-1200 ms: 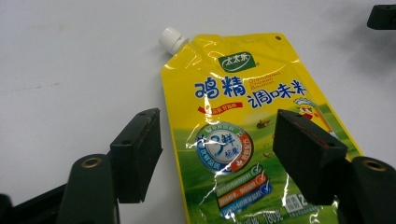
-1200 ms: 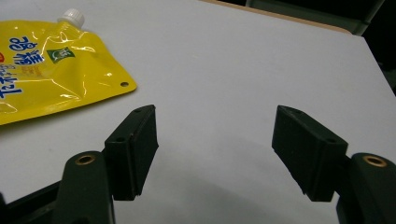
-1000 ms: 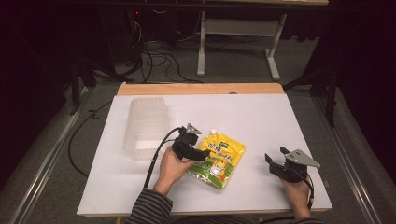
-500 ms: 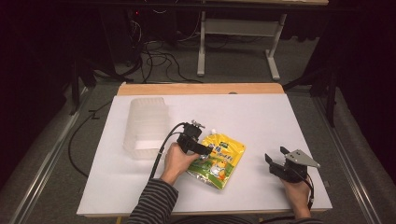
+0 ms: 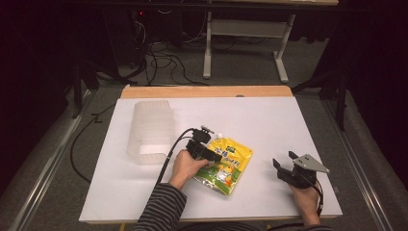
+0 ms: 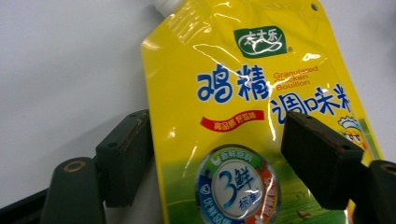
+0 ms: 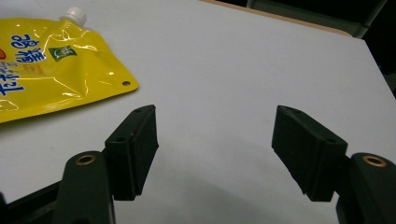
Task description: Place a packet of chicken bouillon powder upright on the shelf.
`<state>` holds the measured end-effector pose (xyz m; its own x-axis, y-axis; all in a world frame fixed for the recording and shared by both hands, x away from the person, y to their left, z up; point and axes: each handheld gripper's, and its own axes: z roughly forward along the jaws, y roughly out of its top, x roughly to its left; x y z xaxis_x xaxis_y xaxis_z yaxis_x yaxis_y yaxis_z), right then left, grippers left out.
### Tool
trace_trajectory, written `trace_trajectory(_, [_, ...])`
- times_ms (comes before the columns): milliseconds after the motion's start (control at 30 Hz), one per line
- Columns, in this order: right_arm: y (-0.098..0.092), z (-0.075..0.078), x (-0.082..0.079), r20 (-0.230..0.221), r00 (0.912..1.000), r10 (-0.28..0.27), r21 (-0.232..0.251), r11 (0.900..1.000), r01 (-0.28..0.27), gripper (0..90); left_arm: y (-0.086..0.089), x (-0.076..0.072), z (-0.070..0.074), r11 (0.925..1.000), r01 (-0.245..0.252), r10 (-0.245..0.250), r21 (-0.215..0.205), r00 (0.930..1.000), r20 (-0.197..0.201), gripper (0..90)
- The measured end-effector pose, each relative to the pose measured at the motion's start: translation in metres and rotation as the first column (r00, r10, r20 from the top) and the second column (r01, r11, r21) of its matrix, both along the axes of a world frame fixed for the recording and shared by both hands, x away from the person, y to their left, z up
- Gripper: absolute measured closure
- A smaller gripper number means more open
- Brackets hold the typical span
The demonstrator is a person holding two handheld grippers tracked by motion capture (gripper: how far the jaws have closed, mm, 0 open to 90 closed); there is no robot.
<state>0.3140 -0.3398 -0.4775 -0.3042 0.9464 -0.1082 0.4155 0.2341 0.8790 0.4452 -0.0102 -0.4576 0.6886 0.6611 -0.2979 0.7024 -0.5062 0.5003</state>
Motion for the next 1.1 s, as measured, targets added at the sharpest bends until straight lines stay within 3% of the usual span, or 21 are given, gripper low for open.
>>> trace_trajectory(400, [0.0018,-0.0003,0.0009,-0.004,1.0,0.003,-0.023,1.0,-0.003,32.1,-0.0022,-0.0042,0.0015,0.9994,0.008,-0.008,0.034,0.9997,0.023,39.6])
trace_trajectory(500, [0.0011,-0.0002,0.0005,0.0,1.0,0.0,-0.015,1.0,0.0,32.2,-0.0028,-0.0057,0.0018,0.9992,-0.001,0.0,0.041,0.9995,0.03,46.1])
trace_trajectory(533, [0.0016,-0.0003,0.0009,-0.005,1.0,0.001,-0.021,1.0,-0.001,32.2,-0.0032,-0.0062,0.0018,0.9989,-0.006,0.004,0.047,0.9993,0.038,52.3])
trace_trajectory(667, [0.0023,-0.0004,0.0007,-0.004,1.0,-0.001,-0.026,1.0,0.001,32.2,-0.0055,-0.0086,0.0018,0.9982,-0.011,0.008,0.058,0.9985,0.054,58.2])
trace_trajectory(933, [0.0029,-0.0006,0.0013,-0.012,0.9999,-0.004,-0.03,1.0,0.004,32.2,-0.0036,-0.007,0.0019,0.9982,-0.001,-0.001,0.061,0.999,0.044,75.9])
trace_trajectory(1100, [0.0029,-0.0006,0.0011,-0.012,0.9999,-0.005,-0.029,1.0,0.004,32.2,-0.0036,-0.0086,0.003,0.9972,0.007,-0.012,0.075,0.9978,0.065,83.0])
